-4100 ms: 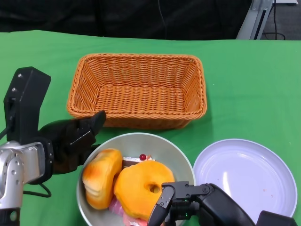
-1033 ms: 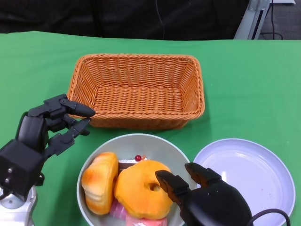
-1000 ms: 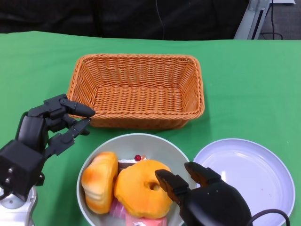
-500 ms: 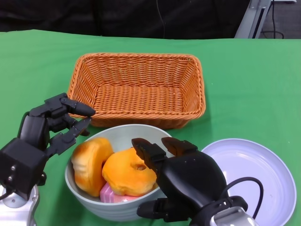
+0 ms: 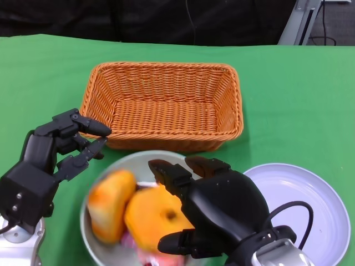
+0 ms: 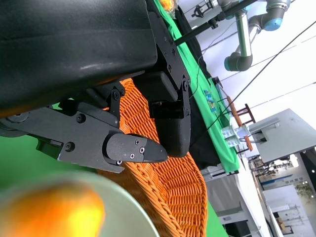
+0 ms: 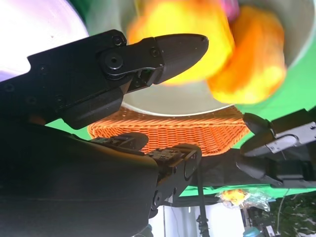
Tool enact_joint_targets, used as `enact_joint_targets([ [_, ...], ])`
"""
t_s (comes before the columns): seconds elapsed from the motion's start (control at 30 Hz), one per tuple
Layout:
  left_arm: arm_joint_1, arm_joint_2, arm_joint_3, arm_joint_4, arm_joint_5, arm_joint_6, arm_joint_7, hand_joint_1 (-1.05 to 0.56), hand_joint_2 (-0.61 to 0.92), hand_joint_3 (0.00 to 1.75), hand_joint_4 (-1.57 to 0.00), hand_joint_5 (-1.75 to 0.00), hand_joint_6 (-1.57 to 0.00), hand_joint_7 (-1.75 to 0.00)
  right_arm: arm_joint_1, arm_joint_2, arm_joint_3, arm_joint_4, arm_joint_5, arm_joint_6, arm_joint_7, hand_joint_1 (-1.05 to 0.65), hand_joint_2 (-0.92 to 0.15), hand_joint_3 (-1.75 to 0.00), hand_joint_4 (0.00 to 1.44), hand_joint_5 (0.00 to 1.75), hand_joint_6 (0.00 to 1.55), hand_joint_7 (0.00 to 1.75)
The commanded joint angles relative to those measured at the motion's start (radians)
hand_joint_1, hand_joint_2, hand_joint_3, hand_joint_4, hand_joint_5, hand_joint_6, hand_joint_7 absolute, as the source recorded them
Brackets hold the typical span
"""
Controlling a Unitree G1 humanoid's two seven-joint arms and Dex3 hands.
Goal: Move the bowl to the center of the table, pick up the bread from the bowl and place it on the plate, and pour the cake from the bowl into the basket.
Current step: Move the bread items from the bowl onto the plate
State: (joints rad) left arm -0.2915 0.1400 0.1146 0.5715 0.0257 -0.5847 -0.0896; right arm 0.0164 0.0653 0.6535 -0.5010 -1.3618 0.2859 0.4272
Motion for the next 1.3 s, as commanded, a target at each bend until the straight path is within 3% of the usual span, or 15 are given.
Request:
enact_joint_targets([
  [0.03, -0.010, 0.006, 0.008, 0.012, -0.022, -0.013, 0.000, -0.28, 0.92, 0.22, -0.78, -1.32, -0.81, -1.01, 0.020, -0.002, 0.019, -0.043, -0.018, -0.002, 0.048, -0.86, -0.92, -0.23, 0.43, 0.08, 0.37, 0.05],
  [0.23, -0.016, 0.006, 0.008, 0.022, -0.027, -0.012, 0.001, -0.29, 0.92, 0.23, -0.78, -1.30, -0.80, -0.99, 0.048, -0.002, 0.027, -0.163, -0.045, -0.009, 0.175, -0.74, -0.92, -0.11, 0.52, 0.08, 0.49, 0.05],
  [0.47, -0.023, 0.012, 0.008, 0.037, -0.043, -0.021, -0.014, -0.28, 0.92, 0.24, -0.78, -1.29, -0.79, -0.99, 0.026, 0.024, 0.024, -0.247, -0.070, -0.026, 0.289, -0.74, -0.92, -0.08, 0.52, 0.06, 0.49, 0.02],
  [0.73, -0.018, 0.011, 0.005, 0.023, -0.042, -0.004, -0.010, -0.26, 0.92, 0.24, -0.79, -1.29, -0.79, -0.99, 0.025, 0.030, 0.026, -0.253, -0.096, -0.050, 0.303, -0.78, -0.92, -0.11, 0.53, 0.04, 0.48, 0.01],
  [1.3, -0.011, 0.009, -0.003, 0.008, -0.031, -0.001, -0.005, -0.28, 0.92, 0.22, -0.80, -1.27, -0.80, -0.98, 0.028, -0.006, -0.020, -0.137, 0.066, -0.062, 0.166, -0.76, -0.92, -0.11, 0.53, 0.02, 0.49, 0.01],
])
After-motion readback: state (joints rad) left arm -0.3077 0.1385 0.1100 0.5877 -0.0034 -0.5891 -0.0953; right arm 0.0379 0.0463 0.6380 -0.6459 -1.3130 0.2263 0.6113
